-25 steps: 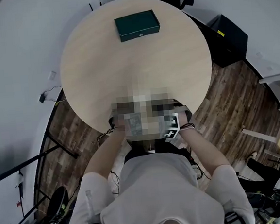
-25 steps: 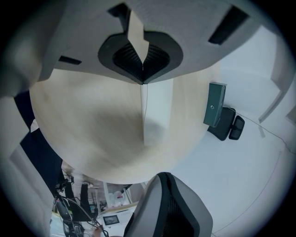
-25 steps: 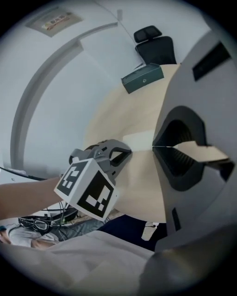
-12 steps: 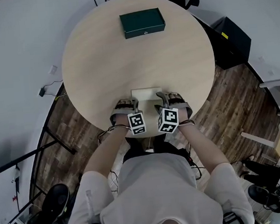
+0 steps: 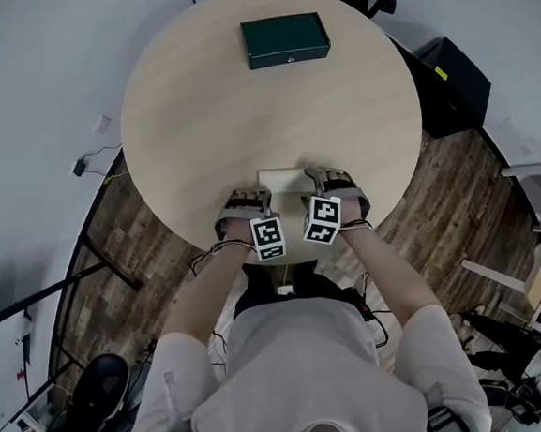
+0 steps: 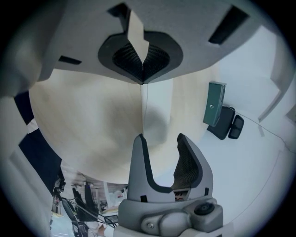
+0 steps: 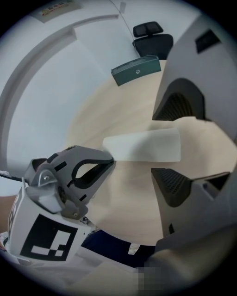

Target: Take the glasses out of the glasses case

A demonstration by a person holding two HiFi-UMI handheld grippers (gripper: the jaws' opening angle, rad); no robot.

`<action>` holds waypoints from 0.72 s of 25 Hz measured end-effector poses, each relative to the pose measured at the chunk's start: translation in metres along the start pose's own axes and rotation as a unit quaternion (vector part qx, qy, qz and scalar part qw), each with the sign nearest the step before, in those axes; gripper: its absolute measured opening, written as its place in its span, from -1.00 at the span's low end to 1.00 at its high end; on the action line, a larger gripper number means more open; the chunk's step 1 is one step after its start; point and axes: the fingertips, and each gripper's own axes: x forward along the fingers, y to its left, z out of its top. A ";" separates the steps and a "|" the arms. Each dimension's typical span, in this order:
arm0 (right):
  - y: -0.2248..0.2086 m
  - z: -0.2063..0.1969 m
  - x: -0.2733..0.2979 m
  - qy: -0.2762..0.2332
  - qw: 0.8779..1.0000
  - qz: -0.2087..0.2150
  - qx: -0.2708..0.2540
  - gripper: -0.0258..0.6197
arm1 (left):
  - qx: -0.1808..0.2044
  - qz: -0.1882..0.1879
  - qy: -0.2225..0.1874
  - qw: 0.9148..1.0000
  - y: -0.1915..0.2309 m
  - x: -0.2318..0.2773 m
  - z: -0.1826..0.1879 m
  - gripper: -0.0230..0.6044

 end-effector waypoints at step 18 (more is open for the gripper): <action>0.004 -0.002 0.032 0.025 0.997 0.059 -0.031 -0.06 | 0.004 0.001 0.000 1.000 0.002 -0.001 -0.001 -0.90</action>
